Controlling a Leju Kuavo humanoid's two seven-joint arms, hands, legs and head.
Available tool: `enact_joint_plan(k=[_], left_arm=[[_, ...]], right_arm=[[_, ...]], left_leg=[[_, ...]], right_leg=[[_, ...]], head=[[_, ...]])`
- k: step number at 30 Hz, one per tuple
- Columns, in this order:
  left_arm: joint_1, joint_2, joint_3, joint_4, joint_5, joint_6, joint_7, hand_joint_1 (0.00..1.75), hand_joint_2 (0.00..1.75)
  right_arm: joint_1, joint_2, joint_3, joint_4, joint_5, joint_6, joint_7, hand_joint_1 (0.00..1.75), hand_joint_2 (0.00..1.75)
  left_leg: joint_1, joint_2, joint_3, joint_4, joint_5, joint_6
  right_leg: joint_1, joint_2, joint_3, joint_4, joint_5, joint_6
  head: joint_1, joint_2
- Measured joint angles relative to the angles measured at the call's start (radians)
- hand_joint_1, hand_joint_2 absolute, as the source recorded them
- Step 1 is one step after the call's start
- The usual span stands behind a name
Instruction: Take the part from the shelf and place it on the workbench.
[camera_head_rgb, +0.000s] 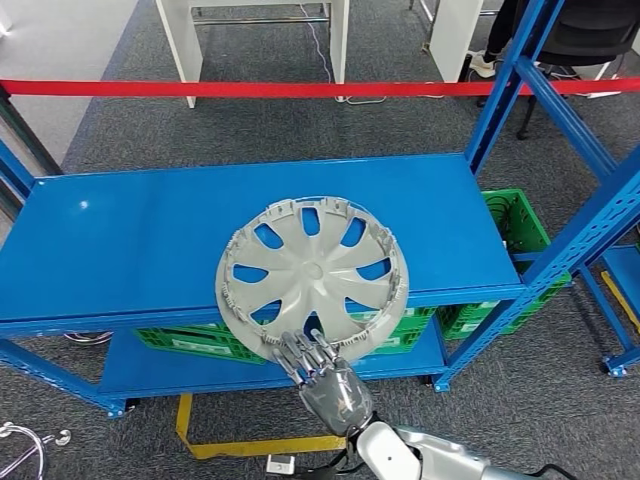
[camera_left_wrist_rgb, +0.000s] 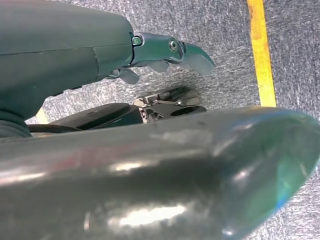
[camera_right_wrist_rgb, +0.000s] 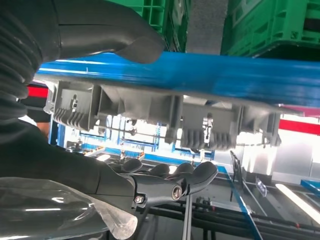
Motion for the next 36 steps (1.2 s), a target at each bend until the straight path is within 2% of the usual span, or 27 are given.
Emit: enact_joint_plan(k=[6,30,36], left_arm=[[-0.003,0.0,0.0,-0.001,-0.004,-0.001,0.008,0.0,0.0],[-0.006,0.002,0.0,-0.007,-0.032,-0.006,0.013,0.0,0.0],[-0.007,0.003,0.0,-0.008,-0.036,-0.006,0.013,0.0,0.0]], right_arm=[[-0.001,0.02,-0.007,0.044,0.0,0.0,-0.027,0.0,1.75],[-0.02,0.045,-0.081,0.084,-0.001,0.0,-0.023,0.0,1.75],[-0.036,0.044,-0.095,0.088,-0.001,0.0,0.029,0.0,1.75]], left_leg=[[0.0,0.0,0.0,0.0,0.0,0.0],[0.0,0.0,0.0,0.0,0.0,0.0],[0.0,0.0,0.0,0.0,0.0,0.0]], right_leg=[[0.0,0.0,0.0,0.0,0.0,0.0],[0.0,0.0,0.0,0.0,0.0,0.0],[0.0,0.0,0.0,0.0,0.0,0.0]], head=[[0.0,0.0],[0.0,0.0],[0.0,0.0]])
